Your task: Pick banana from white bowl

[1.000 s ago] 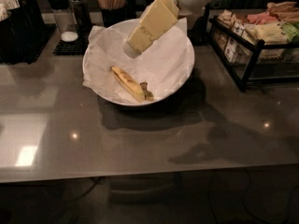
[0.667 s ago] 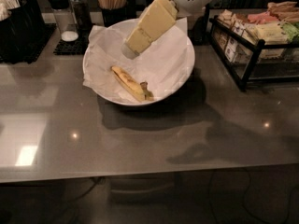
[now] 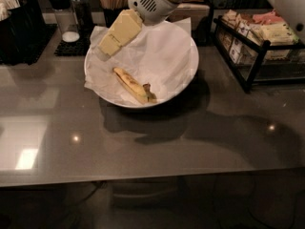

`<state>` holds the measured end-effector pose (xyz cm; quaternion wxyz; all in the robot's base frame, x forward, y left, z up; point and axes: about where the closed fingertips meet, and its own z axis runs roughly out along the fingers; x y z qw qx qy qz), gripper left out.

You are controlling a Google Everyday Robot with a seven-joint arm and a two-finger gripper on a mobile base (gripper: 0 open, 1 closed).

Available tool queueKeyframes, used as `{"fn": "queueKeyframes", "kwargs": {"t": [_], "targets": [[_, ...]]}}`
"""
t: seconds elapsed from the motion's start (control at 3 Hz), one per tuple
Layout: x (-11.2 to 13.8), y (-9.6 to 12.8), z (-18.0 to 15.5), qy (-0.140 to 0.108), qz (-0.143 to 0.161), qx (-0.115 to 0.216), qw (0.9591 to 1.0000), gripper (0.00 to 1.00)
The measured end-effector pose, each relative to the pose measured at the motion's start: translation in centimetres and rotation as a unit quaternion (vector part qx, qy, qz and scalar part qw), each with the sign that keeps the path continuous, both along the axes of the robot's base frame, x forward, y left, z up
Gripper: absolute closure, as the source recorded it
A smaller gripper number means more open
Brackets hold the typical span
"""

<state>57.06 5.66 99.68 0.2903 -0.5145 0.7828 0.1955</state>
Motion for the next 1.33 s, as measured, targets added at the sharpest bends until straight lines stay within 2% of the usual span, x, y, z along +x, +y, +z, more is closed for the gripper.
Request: {"fn": "queueKeyframes", "kwargs": {"t": [0.33,0.67,1.0,1.33], "targets": [[0.0,0.5,-0.1,0.002,0.002,0.000,1.0000,0.09],[0.0,0.5,-0.1,0.002,0.002,0.000,1.0000,0.27],[0.5,2.0,-2.2,0.028,0.002,-0.004,0.9996,0.28],[1.3,3.5,-5.2,0.054,-0.015,-0.019,0.9983,0.07]]}}
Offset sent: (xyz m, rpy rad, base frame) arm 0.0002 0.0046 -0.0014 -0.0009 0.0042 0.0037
